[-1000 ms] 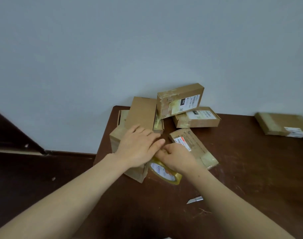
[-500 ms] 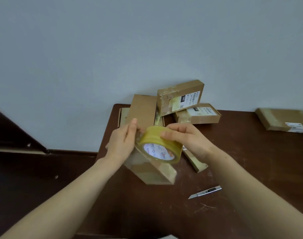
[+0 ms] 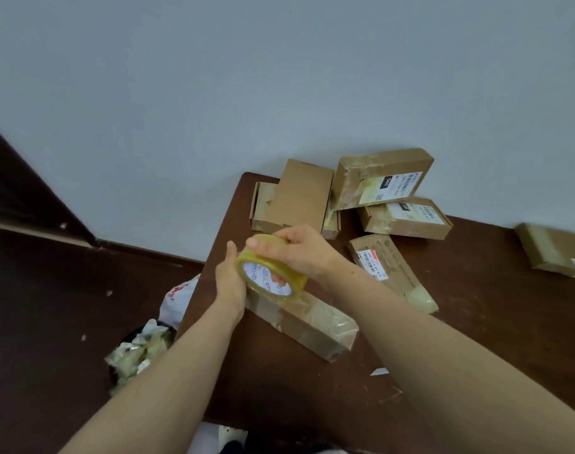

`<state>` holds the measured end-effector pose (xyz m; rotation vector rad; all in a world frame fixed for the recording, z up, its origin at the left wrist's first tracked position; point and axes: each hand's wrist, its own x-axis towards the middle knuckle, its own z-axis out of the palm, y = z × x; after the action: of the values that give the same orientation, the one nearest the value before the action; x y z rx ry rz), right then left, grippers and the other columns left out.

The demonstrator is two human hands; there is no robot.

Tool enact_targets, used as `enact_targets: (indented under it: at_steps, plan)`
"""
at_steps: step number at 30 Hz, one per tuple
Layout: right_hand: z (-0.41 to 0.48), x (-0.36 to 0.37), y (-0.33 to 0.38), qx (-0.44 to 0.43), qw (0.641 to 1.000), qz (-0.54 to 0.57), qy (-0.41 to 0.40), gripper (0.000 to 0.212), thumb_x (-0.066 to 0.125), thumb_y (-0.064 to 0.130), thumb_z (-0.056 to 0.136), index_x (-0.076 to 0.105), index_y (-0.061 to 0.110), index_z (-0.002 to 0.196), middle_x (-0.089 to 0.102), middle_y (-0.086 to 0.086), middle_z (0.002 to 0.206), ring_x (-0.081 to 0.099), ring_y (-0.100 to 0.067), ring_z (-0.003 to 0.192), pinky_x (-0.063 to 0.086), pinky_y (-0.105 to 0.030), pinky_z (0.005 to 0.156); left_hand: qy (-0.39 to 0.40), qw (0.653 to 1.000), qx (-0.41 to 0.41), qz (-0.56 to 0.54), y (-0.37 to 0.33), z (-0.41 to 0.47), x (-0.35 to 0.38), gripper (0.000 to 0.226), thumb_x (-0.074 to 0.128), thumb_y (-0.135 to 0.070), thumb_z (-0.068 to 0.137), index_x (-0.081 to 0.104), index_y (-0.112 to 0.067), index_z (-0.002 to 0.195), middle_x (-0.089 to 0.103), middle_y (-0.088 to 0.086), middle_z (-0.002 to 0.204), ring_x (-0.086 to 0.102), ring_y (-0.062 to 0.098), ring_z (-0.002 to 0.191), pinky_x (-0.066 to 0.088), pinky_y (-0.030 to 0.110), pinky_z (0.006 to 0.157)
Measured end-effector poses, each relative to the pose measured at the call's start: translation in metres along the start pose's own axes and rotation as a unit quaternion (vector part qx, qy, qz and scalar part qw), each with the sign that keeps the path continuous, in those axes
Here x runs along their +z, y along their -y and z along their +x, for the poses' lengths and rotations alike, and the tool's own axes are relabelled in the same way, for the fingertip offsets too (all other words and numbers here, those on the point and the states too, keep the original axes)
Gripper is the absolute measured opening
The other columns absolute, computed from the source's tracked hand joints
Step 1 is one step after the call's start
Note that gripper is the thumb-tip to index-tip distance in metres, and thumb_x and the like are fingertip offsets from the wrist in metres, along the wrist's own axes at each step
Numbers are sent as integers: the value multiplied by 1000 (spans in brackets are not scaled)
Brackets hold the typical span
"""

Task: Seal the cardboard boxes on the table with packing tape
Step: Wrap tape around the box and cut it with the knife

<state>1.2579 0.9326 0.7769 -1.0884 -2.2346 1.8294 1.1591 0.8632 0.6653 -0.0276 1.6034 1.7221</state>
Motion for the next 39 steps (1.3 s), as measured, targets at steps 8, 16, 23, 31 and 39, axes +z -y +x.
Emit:
enact_targets:
  at_steps: [8,16,23,31,39]
  plan:
    - [-39,-46,-25,24,979,-201,-22,50,61,59,82,57,17,56,56,5,43,54,-6,43,44,-17,50,-29,998,17,49,3,11,1,70,35,-41,101,61,-18,41,62,2,53,57,19,60,46,31,66]
    - [-84,-99,-62,122,924,-355,-72,55,56,70,74,59,18,56,54,7,48,53,-5,47,42,-26,50,-53,996,26,69,3,14,1,58,39,-41,100,62,-13,54,59,-6,48,54,10,50,41,26,57]
    - [-94,-99,-109,188,889,-407,-96,60,51,72,80,44,19,51,42,8,41,45,-6,44,33,-24,47,-51,993,25,102,5,13,5,59,41,-42,99,63,-17,50,59,-5,48,56,14,55,43,28,59]
    - [-85,-88,-139,207,894,-388,-82,60,48,74,80,52,19,56,51,8,44,52,-5,50,33,-24,48,-46,993,17,106,4,11,4,63,42,-46,98,62,-20,44,59,-7,48,57,15,59,43,30,62]
    - [-80,-74,-148,203,895,-388,-84,59,42,73,84,50,20,59,56,7,54,55,-7,62,34,-26,52,21,928,161,336,2,10,-8,48,53,-57,87,62,-21,57,60,-9,58,57,16,68,45,31,65]
